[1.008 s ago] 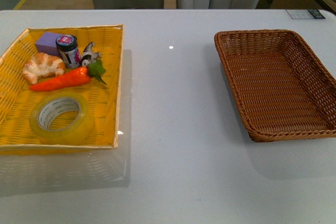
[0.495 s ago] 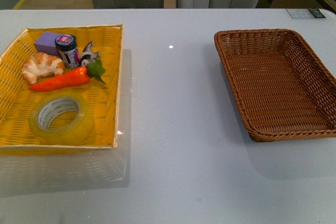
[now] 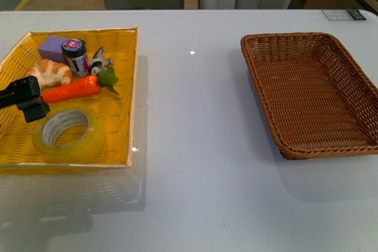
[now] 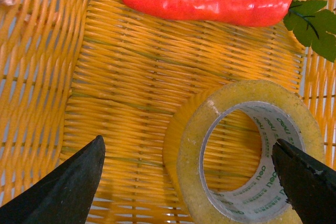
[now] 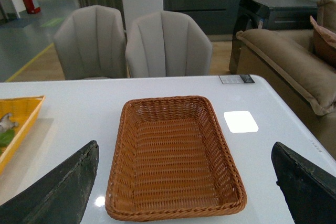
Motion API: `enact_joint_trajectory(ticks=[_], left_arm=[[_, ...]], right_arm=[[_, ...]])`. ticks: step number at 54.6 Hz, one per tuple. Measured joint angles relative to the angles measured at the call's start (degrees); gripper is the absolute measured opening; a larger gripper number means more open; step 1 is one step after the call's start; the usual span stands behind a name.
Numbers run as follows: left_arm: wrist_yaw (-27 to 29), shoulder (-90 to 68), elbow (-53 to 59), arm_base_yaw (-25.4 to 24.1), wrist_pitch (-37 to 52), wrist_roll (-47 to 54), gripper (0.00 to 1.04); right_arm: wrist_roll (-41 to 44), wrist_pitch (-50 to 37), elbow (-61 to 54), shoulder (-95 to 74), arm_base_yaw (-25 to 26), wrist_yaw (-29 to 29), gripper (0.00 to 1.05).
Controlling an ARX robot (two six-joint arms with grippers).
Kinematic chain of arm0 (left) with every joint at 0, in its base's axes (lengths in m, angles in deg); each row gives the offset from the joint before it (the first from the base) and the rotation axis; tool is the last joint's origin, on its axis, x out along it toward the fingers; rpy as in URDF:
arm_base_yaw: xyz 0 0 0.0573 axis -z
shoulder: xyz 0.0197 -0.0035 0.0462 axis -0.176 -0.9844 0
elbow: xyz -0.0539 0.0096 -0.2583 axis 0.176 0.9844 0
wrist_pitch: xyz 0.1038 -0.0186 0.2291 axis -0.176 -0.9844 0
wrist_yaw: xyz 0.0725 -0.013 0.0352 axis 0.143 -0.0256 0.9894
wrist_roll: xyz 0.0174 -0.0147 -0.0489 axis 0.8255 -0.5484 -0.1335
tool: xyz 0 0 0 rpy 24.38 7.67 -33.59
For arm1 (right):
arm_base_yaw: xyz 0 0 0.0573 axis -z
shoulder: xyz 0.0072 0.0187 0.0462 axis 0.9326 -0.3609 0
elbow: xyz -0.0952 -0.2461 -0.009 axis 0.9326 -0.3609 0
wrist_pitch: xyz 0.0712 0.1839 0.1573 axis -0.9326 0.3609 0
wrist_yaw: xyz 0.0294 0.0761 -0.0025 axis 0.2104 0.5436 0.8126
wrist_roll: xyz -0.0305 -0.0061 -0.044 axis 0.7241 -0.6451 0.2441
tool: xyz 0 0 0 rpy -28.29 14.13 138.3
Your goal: Move tape to another basket
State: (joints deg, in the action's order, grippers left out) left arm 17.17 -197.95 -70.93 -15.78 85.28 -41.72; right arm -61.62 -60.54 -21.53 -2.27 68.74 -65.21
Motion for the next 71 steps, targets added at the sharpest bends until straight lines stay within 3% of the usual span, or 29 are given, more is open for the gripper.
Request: enact_joint_trajectory(ticks=[26,56,71], left_arm=[[0.83,-9.14,-7.30,0.50,-2.38,3.48,0.96],[2.21,-10.58,-9.27,2.51,-4.15,4.17,0.20],[0.87,-4.57,-5.05,1.44,-2.19,2.10,0.16]], right_arm=[[0.00,0.00,0.00,0.00,0.00,0.00,0.96],[0.00,0.00,0.00,0.00,0.00,0.00,0.96],[0.00,0.00,-0.02,0.00,0.00,0.00,0.96]])
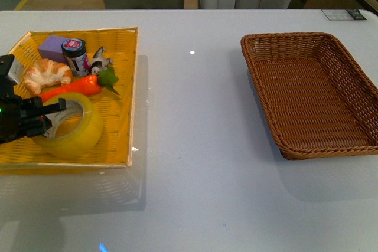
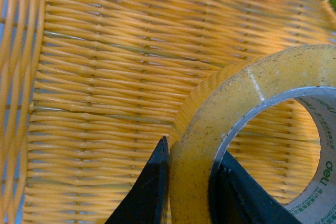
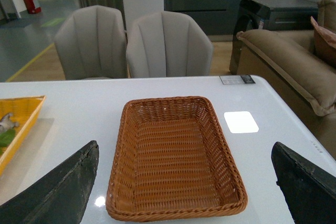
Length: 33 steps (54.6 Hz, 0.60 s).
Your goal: Move tape to another basket
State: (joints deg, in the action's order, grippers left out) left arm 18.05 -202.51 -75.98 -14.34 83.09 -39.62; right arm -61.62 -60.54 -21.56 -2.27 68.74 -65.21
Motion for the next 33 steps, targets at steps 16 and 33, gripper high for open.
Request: enact_joint_trajectory(ticks=[16,33], left_arm=[[-2.51,15.82,1.33,0.28,-1.97,-5.22,0.16],[-2.78,20.68,-5.49,14.45,-7.21,-12.31,0.16]], right_arm=[[0.00,0.00,0.02,0.00,0.00,0.00,0.96],[0.00,0.00,0.02,0.00,0.00,0.00,0.96]])
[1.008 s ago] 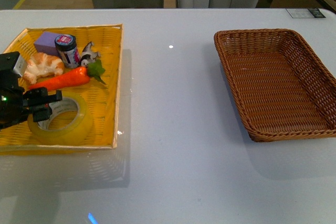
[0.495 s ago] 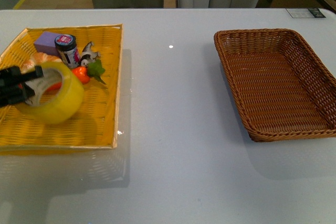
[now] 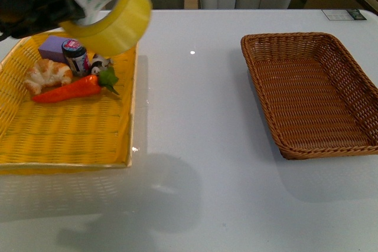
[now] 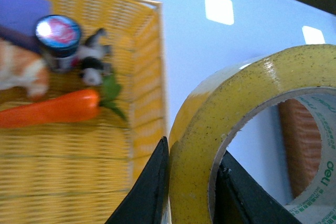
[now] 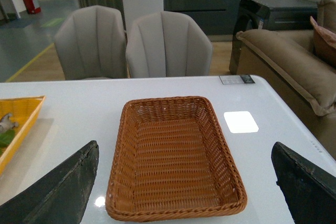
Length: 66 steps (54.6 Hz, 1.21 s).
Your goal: Move tape to another basket
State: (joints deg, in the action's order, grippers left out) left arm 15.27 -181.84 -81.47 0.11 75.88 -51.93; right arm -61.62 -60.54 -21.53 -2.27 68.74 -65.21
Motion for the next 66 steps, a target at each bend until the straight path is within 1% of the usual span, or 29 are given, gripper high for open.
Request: enact_joint_trajectory(ticks=[6,9,12,21,26,27,29,31,33,35,36,39,42,47,51,59,66], left_arm=[[0.04,0.00,-3.26,6.49,-1.27,-2.32,0.16],[0.02,0.00,-4.31,8.85,-1.79,-3.15,0.16],[-0.15,0.00,-5.73,12.48,-2.29,-4.76,0.16],[-2.25,0.00,-6.84,17.59,-2.64,-7.72,0.16],[-2.80,0.00,-6.84,18.86,-2.62,-8.98,0.16],[-2.80,0.00,-6.84,18.97,-2.62,-9.14,0.16],[-2.82,0.00,-6.84,19.21,-2.62,-9.35,0.16],[-2.75,0.00,-6.82,19.39,-2.62,-9.55,0.16],[-2.69,0.00,-6.82,19.47,-2.64,-9.60,0.16],[-2.75,0.00,-6.82,19.65,-2.62,-9.62,0.16],[-2.75,0.00,-6.82,19.69,-2.62,-9.64,0.16],[-2.84,0.00,-6.64,19.93,-2.64,-9.68,0.16],[-3.32,0.00,-6.25,20.00,-2.64,-9.92,0.16],[-4.48,0.00,-5.95,20.17,-2.71,-10.23,0.16],[-5.22,0.00,-5.70,20.52,-2.91,-10.60,0.16],[-5.84,0.07,-5.64,20.98,-3.02,-10.99,0.16],[-6.54,0.22,-5.49,21.07,-3.32,-10.99,0.16]], right_arm=[[0.00,0.00,0.00,0.00,0.00,0.00,0.96],[0.00,0.00,0.00,0.00,0.00,0.00,0.96],[0.00,0.00,0.00,0.00,0.00,0.00,0.96],[0.00,0.00,0.00,0.00,0.00,0.00,0.96],[-0.52,0.42,0.17,-0.33,0.02,0.07,0.96],[-0.85,1.64,0.50,-0.98,0.09,0.24,0.96],[-4.24,7.91,2.91,-3.65,0.20,1.29,0.96],[-9.01,16.28,6.80,-9.90,0.48,1.88,0.96],[-11.98,20.61,9.25,-14.64,0.81,3.32,0.96],[-15.58,22.14,10.93,-18.84,0.96,4.68,0.96],[-16.00,22.08,11.32,-19.98,1.01,4.92,0.96],[-19.93,18.99,13.46,-25.68,1.20,8.24,0.96],[-22.36,13.44,15.65,-30.45,1.18,11.65,0.96],[-24.72,6.19,17.38,-35.65,1.14,15.87,0.96],[-27.02,-1.55,18.16,-41.24,0.66,20.06,0.96],[-29.16,-14.12,18.38,-52.78,-0.94,24.09,0.96],[-32.20,-23.34,18.73,-60.57,-1.88,27.12,0.96]])
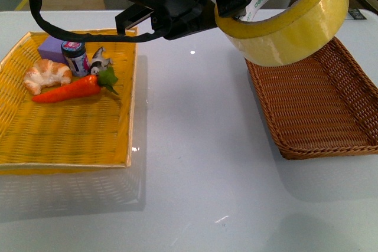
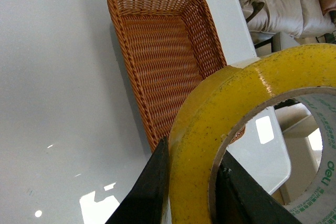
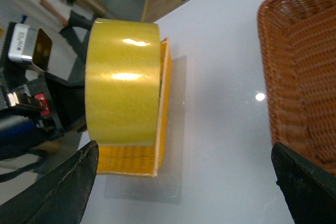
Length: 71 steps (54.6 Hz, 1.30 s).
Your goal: Move tape to another basket
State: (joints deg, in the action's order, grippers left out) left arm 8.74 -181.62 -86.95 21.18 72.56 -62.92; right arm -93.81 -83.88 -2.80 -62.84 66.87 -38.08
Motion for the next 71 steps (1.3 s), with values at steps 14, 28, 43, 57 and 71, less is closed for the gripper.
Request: enact_joint_trajectory(ticks=[14,28,43,57,71], left_arm=[[-0.98,0.42,0.66,0.22,-0.39,0.26,0.16],[-1.75,0.46,0.66,0.42,-0.98,1.18,0.16],[-2.05,0.61,0.66,0.46,-1.09,1.46,0.15],[-2.51,0.74,0.66,0.61,-1.07,1.46,0.15],[-3.39,1.22,0.70,0.76,0.09,0.85,0.39]], right_arm=[[-2.51,-8.39,3.23,-6.73,-4.63,3.15,0.96],[-2.49,-9.77,8.66,-16.57,-7.45,3.93,0.96],[-3.08,-10.32,11.45,-19.85,-7.58,4.57,0.93],[-4.48,-10.95,11.91,-21.31,-7.63,5.42,0.55],[-6.71,-10.97,12.15,-21.24,-7.30,5.86,0.46]])
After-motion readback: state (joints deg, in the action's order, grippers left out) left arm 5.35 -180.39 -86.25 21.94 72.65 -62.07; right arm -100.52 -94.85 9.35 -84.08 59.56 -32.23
